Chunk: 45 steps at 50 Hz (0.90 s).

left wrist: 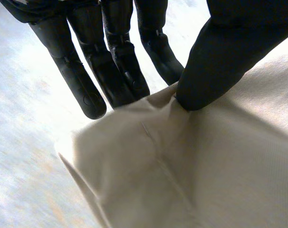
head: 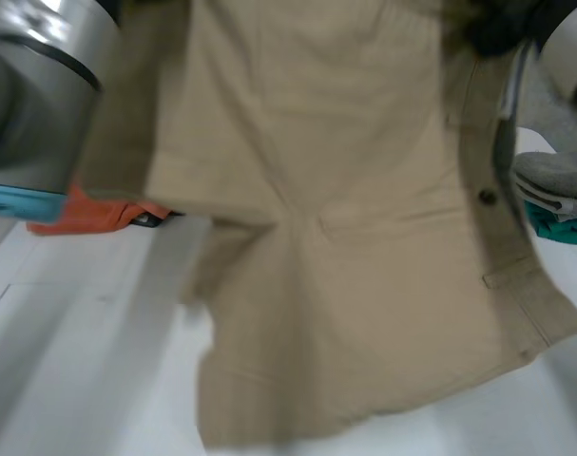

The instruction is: Fold the laundry.

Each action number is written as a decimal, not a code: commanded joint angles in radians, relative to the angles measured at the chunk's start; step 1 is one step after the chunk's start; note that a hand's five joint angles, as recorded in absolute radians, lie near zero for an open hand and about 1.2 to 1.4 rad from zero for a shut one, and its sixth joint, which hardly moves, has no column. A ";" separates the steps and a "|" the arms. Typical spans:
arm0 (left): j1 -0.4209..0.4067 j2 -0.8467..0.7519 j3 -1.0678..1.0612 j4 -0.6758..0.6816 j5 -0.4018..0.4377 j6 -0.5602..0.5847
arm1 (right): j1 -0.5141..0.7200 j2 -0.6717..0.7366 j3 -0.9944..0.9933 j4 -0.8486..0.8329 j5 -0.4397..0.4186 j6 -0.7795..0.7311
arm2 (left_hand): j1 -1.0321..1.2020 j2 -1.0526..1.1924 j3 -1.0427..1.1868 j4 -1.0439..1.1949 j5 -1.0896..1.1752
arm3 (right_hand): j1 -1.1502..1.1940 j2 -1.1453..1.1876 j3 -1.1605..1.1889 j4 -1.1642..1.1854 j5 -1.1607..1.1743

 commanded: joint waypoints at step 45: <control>-0.273 0.107 -0.869 -0.331 -0.201 -0.210 | -0.365 0.122 0.782 -0.083 -0.600 -0.634 | -0.838 -0.878 -0.873 -0.880 -0.818 | -0.470 -0.540 -0.548 -0.560 -0.538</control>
